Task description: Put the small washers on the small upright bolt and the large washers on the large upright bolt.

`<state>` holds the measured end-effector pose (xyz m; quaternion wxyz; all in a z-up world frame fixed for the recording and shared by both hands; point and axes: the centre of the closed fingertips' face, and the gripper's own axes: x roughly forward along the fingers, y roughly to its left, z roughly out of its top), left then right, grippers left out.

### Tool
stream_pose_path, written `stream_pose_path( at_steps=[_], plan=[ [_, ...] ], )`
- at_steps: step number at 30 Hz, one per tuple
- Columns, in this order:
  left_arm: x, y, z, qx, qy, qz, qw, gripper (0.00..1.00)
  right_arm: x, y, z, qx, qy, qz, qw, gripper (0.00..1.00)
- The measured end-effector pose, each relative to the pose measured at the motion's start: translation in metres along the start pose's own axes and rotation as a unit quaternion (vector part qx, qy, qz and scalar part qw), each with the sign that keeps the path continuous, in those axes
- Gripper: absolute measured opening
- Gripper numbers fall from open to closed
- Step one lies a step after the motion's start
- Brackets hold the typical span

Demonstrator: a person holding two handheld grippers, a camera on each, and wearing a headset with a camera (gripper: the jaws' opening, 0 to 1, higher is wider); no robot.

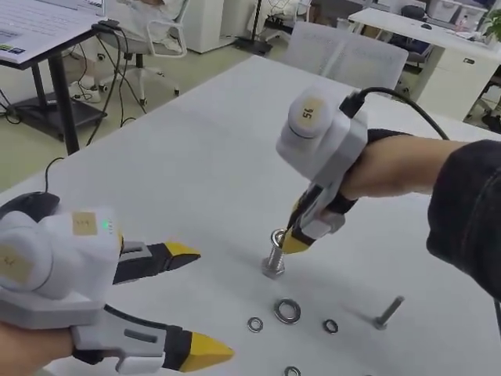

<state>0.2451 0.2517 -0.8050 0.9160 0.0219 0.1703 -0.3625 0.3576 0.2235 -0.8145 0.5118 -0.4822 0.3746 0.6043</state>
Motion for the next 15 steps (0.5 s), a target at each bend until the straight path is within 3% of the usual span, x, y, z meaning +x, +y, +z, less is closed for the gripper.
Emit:
stream_pose_path(
  at_steps=[15],
  plan=[
    [0.0,0.001,-0.002,-0.005,0.001,0.003,1.0,0.73,0.023,-0.001,-0.005,0.008,0.004,0.007,0.9999,0.23]
  ],
)
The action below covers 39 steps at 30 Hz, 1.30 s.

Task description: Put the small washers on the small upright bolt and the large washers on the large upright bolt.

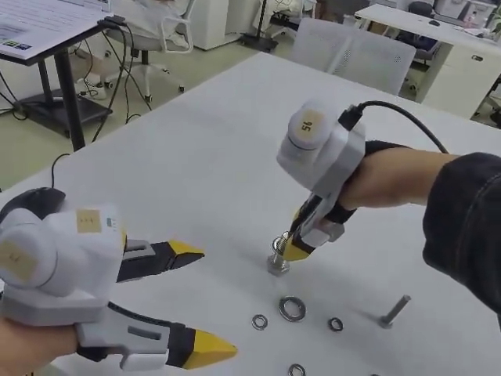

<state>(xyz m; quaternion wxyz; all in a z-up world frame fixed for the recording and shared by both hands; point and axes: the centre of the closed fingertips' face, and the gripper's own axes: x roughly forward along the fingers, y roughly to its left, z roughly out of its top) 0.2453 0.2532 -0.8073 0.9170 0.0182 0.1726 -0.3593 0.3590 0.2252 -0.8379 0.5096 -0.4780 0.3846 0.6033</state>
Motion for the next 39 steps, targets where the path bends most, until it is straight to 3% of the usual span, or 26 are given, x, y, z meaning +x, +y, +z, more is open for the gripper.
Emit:
stream_pose_path(
  at_steps=[18,39],
  plan=[
    [0.001,0.0,-0.002,-0.001,0.001,0.0,1.0,0.72,0.025,0.0,-0.007,0.023,-0.003,0.007,0.9997,0.23],
    [0.002,-0.003,-0.003,-0.001,0.006,-0.004,1.0,0.7,0.021,0.0,-0.011,0.021,-0.01,0.007,0.9997,0.24]
  ],
)
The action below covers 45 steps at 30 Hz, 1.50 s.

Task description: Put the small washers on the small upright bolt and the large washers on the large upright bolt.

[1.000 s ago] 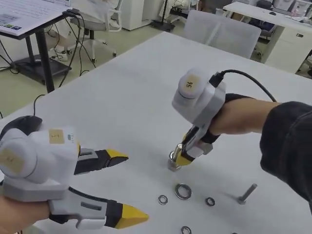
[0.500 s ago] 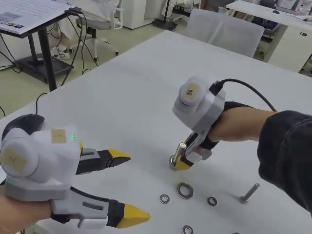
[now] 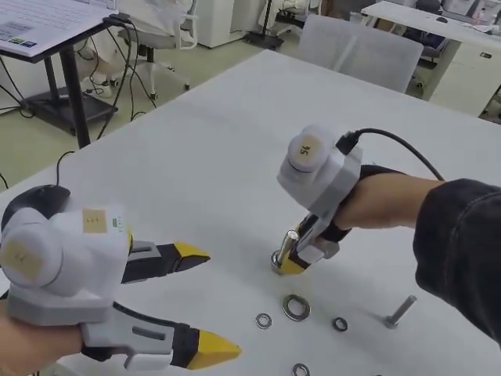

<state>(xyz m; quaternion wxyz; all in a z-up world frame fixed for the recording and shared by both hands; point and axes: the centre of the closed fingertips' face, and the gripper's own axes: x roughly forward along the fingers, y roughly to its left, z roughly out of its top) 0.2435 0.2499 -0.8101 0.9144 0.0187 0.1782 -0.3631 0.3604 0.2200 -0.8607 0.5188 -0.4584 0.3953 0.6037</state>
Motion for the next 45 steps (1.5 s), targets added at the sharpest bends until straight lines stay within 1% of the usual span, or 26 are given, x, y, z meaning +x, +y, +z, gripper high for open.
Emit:
stream_pose_path(
  at_steps=[6,9,20,29,37,45],
  plan=[
    [0.001,0.0,0.001,0.001,0.001,-0.002,1.0,0.7,-0.002,-0.001,-0.003,-0.001,0.001,0.0,1.0,0.24],
    [0.001,0.0,0.001,0.002,0.001,-0.002,1.0,0.7,-0.003,-0.002,-0.005,-0.001,0.0,-0.001,1.0,0.26],
    [0.001,-0.002,0.002,0.004,0.002,-0.006,1.0,0.7,-0.007,-0.002,-0.01,0.003,0.001,-0.004,1.0,0.26],
    [0.001,-0.003,0.004,0.009,0.004,-0.006,0.9999,0.7,-0.013,-0.001,-0.016,0.008,0.0,-0.009,0.9999,0.27],
    [0.001,-0.004,0.006,0.013,0.005,-0.007,0.9999,0.69,-0.015,0.003,-0.02,0.012,0.0,-0.009,0.9999,0.27],
    [0.0,-0.005,0.006,0.017,0.006,-0.007,0.9998,0.69,-0.014,0.012,-0.027,0.016,0.0,-0.007,0.9999,0.27]
  ],
)
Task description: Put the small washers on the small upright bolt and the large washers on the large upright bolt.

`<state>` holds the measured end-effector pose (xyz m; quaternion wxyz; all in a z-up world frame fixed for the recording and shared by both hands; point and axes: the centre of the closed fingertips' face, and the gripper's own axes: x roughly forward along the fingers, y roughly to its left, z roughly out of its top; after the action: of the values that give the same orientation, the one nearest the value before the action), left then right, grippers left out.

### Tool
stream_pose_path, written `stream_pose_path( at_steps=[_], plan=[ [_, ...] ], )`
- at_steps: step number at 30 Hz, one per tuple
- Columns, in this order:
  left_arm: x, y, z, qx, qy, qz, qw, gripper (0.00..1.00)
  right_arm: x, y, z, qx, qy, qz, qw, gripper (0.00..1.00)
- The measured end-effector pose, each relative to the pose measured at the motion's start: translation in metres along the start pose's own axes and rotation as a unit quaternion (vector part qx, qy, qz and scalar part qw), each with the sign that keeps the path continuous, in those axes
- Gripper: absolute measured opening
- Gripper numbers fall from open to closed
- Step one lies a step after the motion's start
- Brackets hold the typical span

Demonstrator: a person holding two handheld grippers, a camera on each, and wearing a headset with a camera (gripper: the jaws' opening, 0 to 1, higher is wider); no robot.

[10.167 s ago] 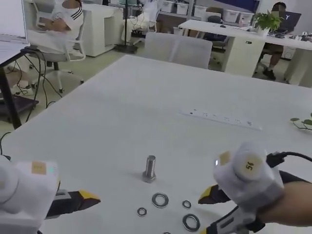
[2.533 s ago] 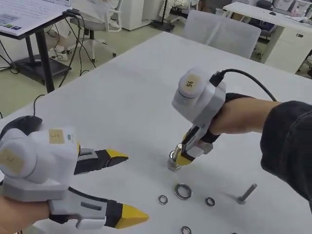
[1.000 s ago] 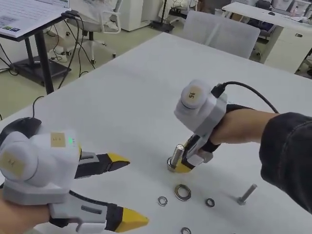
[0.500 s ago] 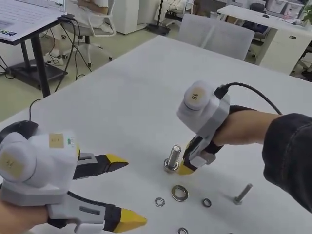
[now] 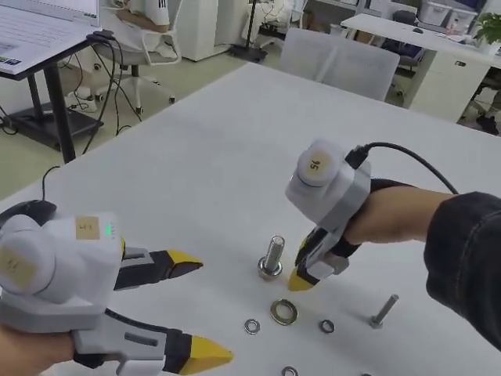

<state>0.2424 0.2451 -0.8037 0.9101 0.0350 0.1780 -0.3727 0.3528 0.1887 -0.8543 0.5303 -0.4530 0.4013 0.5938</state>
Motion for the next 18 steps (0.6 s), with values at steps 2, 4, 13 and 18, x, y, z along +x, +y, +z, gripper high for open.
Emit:
stream_pose_path(
  at_steps=[2,4,13,18],
  plan=[
    [0.0,0.0,0.0,0.001,0.001,0.0,1.0,0.69,-0.001,0.001,0.0,0.001,0.0,0.0,1.0,0.27],
    [-0.001,-0.001,0.001,0.002,0.001,-0.001,1.0,0.69,-0.001,0.002,0.0,0.002,-0.002,0.0,1.0,0.27],
    [-0.003,0.0,0.002,0.006,0.002,0.0,1.0,0.68,0.0,0.012,-0.003,0.003,-0.003,0.005,1.0,0.28],
    [-0.004,0.0,0.003,0.007,0.002,0.0,1.0,0.68,0.001,0.017,-0.004,0.002,-0.003,0.008,1.0,0.29]
  ],
)
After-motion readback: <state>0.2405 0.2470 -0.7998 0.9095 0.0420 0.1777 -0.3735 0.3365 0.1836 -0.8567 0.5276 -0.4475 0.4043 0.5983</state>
